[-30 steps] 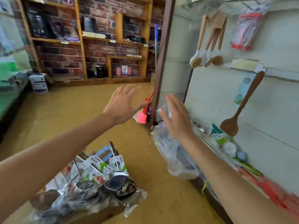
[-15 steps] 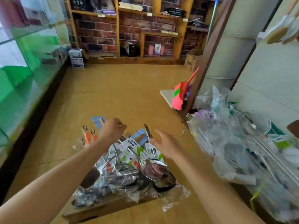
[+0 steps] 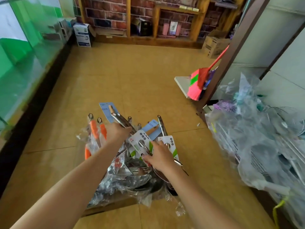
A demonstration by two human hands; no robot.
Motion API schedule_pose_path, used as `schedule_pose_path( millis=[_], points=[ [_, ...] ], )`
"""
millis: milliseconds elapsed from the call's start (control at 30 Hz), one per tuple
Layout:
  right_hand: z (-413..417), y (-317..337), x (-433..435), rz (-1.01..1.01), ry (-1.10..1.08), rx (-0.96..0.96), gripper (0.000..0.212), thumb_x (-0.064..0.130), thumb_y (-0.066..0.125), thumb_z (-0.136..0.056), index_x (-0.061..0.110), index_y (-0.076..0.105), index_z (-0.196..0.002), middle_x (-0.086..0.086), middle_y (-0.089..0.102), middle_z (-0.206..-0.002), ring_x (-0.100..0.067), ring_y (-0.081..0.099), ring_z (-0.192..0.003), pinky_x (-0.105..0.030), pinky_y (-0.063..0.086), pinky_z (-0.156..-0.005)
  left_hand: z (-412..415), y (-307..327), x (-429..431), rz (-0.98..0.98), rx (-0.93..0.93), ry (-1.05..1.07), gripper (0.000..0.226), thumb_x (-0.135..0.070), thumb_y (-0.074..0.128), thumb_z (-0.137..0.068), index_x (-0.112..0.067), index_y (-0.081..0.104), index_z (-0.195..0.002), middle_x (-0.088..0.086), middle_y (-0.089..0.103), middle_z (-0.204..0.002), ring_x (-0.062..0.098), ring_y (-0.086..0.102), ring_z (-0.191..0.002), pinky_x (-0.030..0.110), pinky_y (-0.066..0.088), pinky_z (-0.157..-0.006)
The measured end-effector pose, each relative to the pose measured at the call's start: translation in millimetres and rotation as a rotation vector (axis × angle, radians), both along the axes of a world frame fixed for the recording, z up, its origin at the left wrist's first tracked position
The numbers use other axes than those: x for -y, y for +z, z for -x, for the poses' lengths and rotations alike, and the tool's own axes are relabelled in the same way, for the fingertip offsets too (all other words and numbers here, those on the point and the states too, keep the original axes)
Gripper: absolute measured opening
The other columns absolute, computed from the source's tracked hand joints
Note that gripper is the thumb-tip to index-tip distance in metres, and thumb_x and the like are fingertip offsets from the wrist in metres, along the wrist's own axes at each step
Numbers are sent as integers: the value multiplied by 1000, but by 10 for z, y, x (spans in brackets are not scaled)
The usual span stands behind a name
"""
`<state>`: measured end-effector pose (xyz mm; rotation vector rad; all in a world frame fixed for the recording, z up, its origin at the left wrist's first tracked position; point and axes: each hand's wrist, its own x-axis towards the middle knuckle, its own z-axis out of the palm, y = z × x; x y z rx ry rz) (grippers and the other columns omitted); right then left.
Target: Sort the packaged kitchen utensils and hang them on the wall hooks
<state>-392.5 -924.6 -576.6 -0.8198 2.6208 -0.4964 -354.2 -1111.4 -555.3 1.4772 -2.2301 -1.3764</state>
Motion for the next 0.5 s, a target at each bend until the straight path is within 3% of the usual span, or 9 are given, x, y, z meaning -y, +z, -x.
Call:
schedule_pose_path(
  millis=[33, 67, 100, 167, 233, 400, 500],
  points=[
    [-5, -19, 11, 1, -8, -18, 69, 50, 66, -88, 17, 41, -143, -6, 44, -139, -28, 44, -127, -41, 42, -103, 6, 53, -30, 4, 4, -8, 28, -44, 67, -88, -17, 64, -83, -14, 52, -75, 6, 49, -68, 10, 49, -80],
    [-10, -31, 22, -3, -10, -39, 68, 50, 67, -87, 17, 42, -141, -6, 44, -138, -27, 44, -127, -40, 41, -102, 2, 111, -68, -10, -16, -4, 24, -39, 66, -90, -15, 63, -87, -10, 47, -72, 7, 43, -62, 2, 43, -57],
    [-10, -49, 38, -5, -16, -60, 66, 49, 68, -86, 16, 44, -139, -6, 44, -137, -27, 43, -126, -39, 41, -101, 34, 88, -64, -61, -34, 30, 26, -36, 68, -90, -11, 64, -87, -6, 48, -70, 7, 41, -57, 3, 38, -47],
    [-10, -80, 74, 6, -27, -86, 63, 48, 71, -84, 16, 47, -134, -6, 43, -135, -28, 43, -125, -39, 42, -99, 103, -24, 4, -141, -84, 115, 32, -32, 74, -85, -8, 56, -74, 3, 56, -70, 12, 43, -53, 18, 41, -51],
    [-6, -101, 99, 17, -35, -70, 63, 48, 73, -82, 17, 47, -131, -6, 44, -133, -28, 44, -123, -39, 43, -96, 105, -8, -22, -221, -86, 147, 37, -27, 80, -80, -10, 49, -70, 5, 54, -68, 13, 43, -53, 24, 37, -50],
    [82, -120, 112, 100, -83, 41, 67, 44, 78, -79, 18, 48, -133, -2, 49, -131, -24, 50, -120, -36, 43, -95, 75, 53, -104, -272, -95, 165, 39, -23, 87, -70, -1, 64, -93, 9, 65, -81, 20, 60, -67, 28, 46, -53],
    [135, -79, 117, 239, -139, 221, 58, 34, 79, -82, 14, 48, -128, -2, 54, -126, -21, 55, -111, -32, 45, -85, 69, 90, -105, -270, -91, 159, 35, -25, 83, -75, -2, 63, -92, 9, 63, -79, 20, 56, -63, 28, 45, -52]
  ],
)
